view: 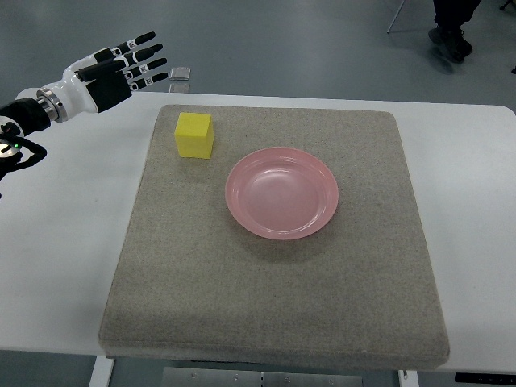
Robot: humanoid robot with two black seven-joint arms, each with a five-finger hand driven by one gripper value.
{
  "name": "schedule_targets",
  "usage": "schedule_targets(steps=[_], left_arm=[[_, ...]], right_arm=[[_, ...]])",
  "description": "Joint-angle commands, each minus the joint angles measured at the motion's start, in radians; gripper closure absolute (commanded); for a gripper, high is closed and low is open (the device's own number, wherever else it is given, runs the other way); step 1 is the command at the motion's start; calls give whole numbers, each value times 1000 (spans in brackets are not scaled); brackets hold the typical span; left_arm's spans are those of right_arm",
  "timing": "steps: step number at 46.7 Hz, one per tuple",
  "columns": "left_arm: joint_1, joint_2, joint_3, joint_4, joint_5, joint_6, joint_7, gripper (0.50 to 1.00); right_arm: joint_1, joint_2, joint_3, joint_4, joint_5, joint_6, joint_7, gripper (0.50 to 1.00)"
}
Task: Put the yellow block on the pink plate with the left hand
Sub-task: 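Move the left hand forward toward the yellow cube, then close the left hand fingers around the yellow cube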
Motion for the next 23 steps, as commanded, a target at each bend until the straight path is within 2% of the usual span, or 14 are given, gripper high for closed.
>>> schedule_targets(steps=[1, 4, 8, 16, 23], left_arm=[[-17, 2, -2, -2, 181, -6, -48, 510], [-29, 5, -2, -4, 315, -10, -104, 510], [-46, 16, 0, -11, 491, -11, -147, 510], [-92, 27, 1, -18, 835, -3, -160, 512], [-134, 27, 3, -27, 1014, -10, -160, 512]], right_arm=[[0, 0, 0, 0, 0, 0, 0, 576], [0, 0, 0, 0, 0, 0, 0, 576], [0, 0, 0, 0, 0, 0, 0, 576], [0, 0, 0, 0, 0, 0, 0, 576], [0, 0, 0, 0, 0, 0, 0, 576]])
